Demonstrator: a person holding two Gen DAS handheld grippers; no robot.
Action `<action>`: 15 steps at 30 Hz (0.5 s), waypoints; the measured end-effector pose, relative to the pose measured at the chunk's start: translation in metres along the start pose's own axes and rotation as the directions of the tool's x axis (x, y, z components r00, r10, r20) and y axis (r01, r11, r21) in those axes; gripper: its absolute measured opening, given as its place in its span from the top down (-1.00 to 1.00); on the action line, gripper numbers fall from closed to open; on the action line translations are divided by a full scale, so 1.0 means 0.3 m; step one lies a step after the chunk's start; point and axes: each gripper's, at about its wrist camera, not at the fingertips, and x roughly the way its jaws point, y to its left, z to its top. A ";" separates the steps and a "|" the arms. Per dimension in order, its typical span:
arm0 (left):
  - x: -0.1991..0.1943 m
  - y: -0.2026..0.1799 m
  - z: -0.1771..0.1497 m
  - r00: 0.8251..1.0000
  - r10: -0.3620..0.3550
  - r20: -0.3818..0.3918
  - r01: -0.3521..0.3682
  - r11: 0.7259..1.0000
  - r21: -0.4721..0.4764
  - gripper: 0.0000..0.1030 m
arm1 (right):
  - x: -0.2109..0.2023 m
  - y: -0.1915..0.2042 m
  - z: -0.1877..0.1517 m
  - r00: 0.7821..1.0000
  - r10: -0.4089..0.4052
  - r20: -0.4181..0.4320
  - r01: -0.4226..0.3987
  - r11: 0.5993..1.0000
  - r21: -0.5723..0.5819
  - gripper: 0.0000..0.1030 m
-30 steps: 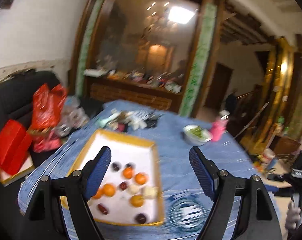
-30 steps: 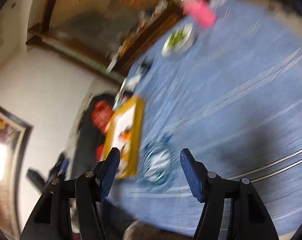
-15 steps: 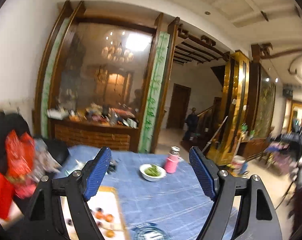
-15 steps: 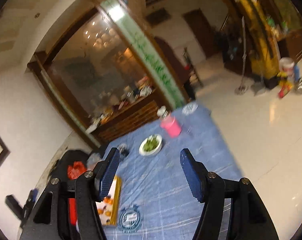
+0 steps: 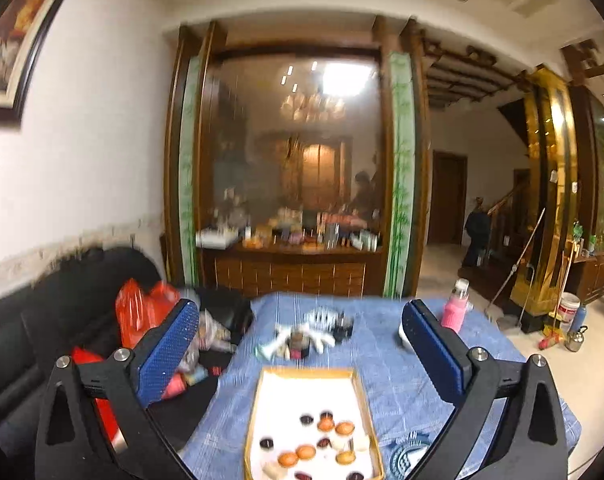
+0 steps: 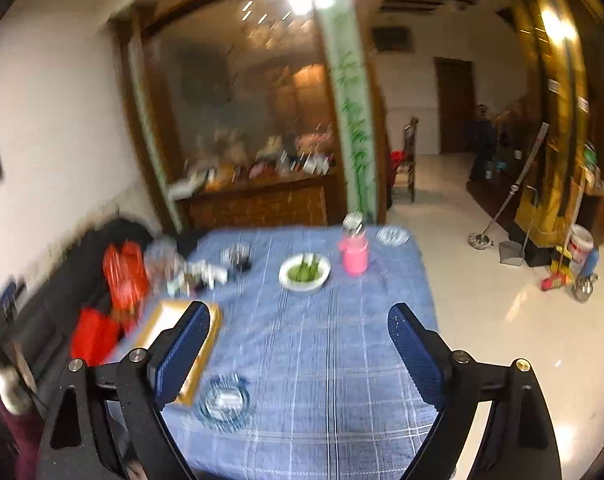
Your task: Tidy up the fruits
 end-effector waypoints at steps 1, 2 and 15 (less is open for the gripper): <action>0.040 0.005 -0.036 0.999 0.009 -0.031 -0.010 1.000 -0.006 -0.98 | 0.040 0.016 -0.027 1.000 -0.001 -0.020 0.001 1.000 -0.022 -0.82; 0.063 0.011 -0.059 0.999 0.019 -0.045 -0.019 1.000 -0.007 -0.98 | 0.105 0.044 -0.066 0.999 -0.002 -0.049 -0.001 0.999 -0.053 -0.82; 0.368 0.020 -0.488 0.953 0.108 -0.285 -0.128 0.990 -0.052 -0.98 | 0.796 0.416 -0.488 0.959 0.170 -0.226 -0.231 0.932 -0.278 -0.79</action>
